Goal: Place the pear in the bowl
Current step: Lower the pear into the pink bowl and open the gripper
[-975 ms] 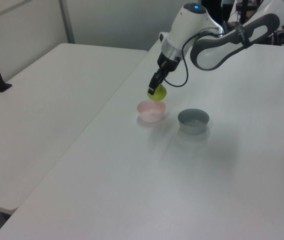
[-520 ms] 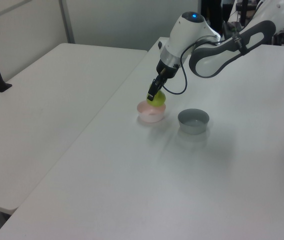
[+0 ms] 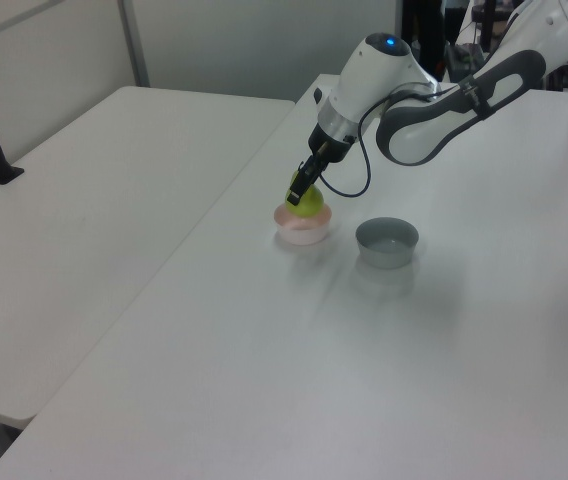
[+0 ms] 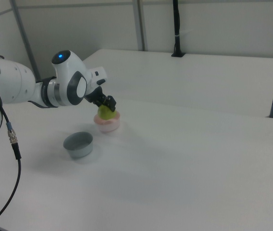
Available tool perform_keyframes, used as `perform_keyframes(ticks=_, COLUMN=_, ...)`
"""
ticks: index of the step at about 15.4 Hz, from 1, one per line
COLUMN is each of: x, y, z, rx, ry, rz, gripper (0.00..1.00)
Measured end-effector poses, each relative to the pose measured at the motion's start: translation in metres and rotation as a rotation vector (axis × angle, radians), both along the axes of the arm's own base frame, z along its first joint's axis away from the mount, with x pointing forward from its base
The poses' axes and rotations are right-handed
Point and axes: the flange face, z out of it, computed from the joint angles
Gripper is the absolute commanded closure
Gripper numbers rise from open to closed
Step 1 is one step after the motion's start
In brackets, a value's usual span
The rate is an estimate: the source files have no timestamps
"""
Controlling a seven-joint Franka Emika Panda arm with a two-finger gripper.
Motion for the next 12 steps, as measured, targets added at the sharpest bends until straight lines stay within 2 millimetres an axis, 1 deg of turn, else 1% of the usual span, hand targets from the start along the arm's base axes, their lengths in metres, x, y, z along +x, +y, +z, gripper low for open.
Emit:
perform_keyframes(ticks=5, x=0.001, y=0.001, z=-0.013, rx=0.003, ry=0.003, rz=0.003, gripper=0.32)
perform_keyframes(ticks=9, x=0.001, y=0.006, z=-0.014, rx=0.002, ry=0.005, rz=0.01, gripper=0.1)
perform_keyframes(ticks=11, x=0.0, y=0.009, z=-0.014, rx=0.003, ry=0.005, rz=0.013, gripper=0.0)
perform_keyframes(ticks=12, x=0.0, y=0.009, z=-0.014, rx=0.006, ry=0.005, rz=0.01, gripper=0.0)
